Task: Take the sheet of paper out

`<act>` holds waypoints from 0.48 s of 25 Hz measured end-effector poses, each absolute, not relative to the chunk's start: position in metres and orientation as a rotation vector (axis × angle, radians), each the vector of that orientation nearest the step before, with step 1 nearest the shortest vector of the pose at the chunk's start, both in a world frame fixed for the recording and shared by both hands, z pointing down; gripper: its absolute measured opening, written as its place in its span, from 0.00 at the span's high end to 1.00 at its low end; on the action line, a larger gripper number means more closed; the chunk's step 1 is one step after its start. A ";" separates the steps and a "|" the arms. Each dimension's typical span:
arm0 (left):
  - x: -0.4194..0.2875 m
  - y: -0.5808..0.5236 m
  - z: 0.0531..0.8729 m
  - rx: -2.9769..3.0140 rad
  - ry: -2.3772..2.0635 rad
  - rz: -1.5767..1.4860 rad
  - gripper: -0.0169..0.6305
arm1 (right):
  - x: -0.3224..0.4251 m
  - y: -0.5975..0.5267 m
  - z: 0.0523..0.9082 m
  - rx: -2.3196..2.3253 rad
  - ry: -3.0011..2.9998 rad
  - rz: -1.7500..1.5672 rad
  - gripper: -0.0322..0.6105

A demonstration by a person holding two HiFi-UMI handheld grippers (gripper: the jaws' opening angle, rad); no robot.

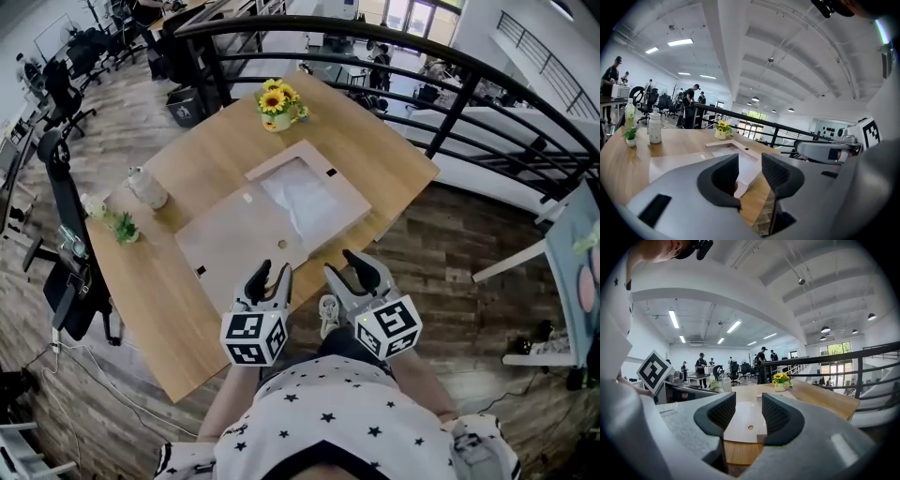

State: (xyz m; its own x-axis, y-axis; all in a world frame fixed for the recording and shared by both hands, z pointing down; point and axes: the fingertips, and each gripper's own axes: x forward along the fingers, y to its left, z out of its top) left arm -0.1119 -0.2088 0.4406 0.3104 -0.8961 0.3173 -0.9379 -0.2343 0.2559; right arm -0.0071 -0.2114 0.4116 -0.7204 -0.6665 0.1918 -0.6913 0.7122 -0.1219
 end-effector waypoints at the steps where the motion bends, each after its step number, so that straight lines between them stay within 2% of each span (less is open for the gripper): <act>1: -0.113 -0.217 0.439 2.183 -1.646 0.141 0.75 | -0.007 -0.220 0.411 1.099 -2.787 0.277 0.70; 12: -0.116 -0.285 0.445 2.068 -1.737 0.140 0.75 | -0.006 -0.296 0.408 0.966 -2.804 0.271 0.70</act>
State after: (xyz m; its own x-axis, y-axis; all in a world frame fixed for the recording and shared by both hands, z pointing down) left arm -0.1157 -0.2846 0.4446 0.2087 -0.9141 0.3476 -0.9580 -0.1196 0.2605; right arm -0.0060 -0.2956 0.4079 -0.7776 -0.5921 0.2115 -0.6217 0.7744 -0.1173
